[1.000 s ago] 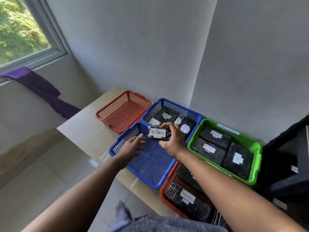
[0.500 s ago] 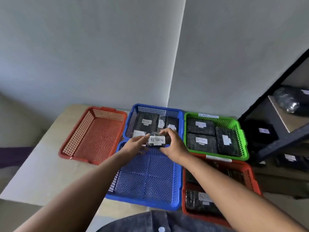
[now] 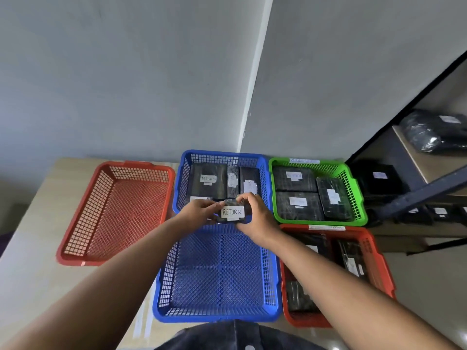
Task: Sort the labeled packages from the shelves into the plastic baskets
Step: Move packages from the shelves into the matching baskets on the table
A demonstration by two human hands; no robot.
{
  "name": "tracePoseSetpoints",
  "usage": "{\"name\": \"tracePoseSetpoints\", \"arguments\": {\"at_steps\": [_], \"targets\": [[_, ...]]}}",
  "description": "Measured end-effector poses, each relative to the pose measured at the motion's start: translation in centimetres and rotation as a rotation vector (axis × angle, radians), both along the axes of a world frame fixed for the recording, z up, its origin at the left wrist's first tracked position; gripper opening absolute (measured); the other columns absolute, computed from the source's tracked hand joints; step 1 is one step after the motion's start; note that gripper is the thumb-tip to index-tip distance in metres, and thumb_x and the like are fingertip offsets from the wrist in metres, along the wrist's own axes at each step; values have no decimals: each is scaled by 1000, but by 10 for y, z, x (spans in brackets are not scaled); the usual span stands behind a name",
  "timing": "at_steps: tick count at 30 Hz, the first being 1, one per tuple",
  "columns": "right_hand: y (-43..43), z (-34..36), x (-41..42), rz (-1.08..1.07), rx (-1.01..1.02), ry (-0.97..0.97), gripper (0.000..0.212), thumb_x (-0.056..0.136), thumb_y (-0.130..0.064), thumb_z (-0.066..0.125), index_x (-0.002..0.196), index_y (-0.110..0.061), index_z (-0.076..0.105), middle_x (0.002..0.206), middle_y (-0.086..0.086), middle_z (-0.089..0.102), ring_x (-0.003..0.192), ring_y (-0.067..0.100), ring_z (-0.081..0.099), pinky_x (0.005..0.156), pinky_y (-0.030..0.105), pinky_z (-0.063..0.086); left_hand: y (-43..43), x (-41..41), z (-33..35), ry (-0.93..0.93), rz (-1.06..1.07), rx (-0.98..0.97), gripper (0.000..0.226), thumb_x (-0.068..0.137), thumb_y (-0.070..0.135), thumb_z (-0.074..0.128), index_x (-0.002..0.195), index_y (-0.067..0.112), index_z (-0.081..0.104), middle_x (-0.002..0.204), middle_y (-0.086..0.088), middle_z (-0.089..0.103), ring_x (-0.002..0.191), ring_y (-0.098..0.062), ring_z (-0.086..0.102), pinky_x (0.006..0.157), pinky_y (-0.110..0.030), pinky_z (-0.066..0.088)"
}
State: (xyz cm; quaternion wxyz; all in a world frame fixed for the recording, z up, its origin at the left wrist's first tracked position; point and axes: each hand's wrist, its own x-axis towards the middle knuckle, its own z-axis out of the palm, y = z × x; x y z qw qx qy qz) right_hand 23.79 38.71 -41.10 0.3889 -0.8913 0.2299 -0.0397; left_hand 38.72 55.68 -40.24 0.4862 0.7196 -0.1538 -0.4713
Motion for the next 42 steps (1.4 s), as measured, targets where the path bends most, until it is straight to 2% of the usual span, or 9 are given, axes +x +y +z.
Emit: {"name": "tracePoseSetpoints", "arguments": {"at_steps": [4, 6, 8, 11, 16, 19, 21, 34, 42], "targets": [[-20, -10, 14, -10, -33, 39, 79, 74, -15, 86, 137, -41, 45, 132, -8, 51, 117, 15, 55, 96, 41, 54, -13, 21, -9, -120, -32, 104, 28, 103, 49, 65, 111, 27, 79, 97, 6, 82, 99, -21, 78, 97, -41, 62], [-32, -16, 17, -49, -106, 68, 82, 75, -13, 84, 142, -34, 44, 137, -1, 50, 122, 21, 52, 99, 42, 52, -20, 33, -14, -213, -50, 176, 27, 102, 53, 63, 111, 32, 78, 93, 7, 81, 95, -29, 76, 92, -47, 64], [-44, -21, 21, -129, -170, 105, 80, 75, -14, 84, 145, -27, 46, 139, 5, 50, 123, 26, 52, 98, 42, 52, -26, 40, -17, -307, -46, 223, 29, 104, 51, 62, 117, 31, 77, 94, 8, 80, 86, -26, 74, 82, -45, 63], [-61, -30, 24, -217, -265, 204, 81, 76, -21, 84, 147, -24, 47, 147, 11, 44, 131, 33, 47, 106, 48, 48, -39, 46, -25, -407, -78, 266, 32, 105, 46, 62, 127, 26, 75, 104, 11, 77, 90, -10, 72, 89, -38, 62], [-76, -51, 24, -243, -233, 374, 87, 84, -30, 82, 158, -23, 35, 163, 18, 27, 149, 41, 29, 116, 53, 42, -59, 47, -39, -500, -211, 393, 30, 107, 41, 61, 124, 21, 75, 98, 4, 75, 80, -15, 70, 73, -33, 60], [-75, -58, 20, -218, -189, 416, 85, 90, -30, 77, 160, -24, 30, 166, 19, 23, 152, 42, 25, 116, 54, 42, -70, 46, -47, -543, -294, 463, 29, 108, 40, 60, 123, 21, 76, 98, 0, 74, 80, -18, 69, 80, -41, 64], [-72, -63, 18, -220, -153, 425, 81, 94, -27, 72, 161, -26, 28, 169, 20, 17, 156, 42, 20, 116, 53, 41, -75, 45, -52, -549, -324, 501, 28, 108, 39, 59, 120, 20, 76, 96, -1, 73, 79, -18, 70, 75, -38, 64], [-76, -74, 15, -206, -121, 405, 80, 95, -26, 71, 161, -29, 27, 168, 17, 18, 153, 41, 26, 115, 56, 44, -101, 53, -73, -610, -565, 672, 38, 108, 41, 58, 112, 7, 75, 97, -9, 72, 89, -22, 72, 81, -39, 64], [-76, -73, 17, -201, -132, 426, 78, 96, -28, 69, 162, -28, 26, 172, 19, 11, 156, 42, 21, 118, 56, 41, -105, 53, -78, -662, -547, 718, 29, 106, 35, 65, 108, 8, 76, 89, -5, 68, 83, -22, 67, 71, -33, 54]]}}
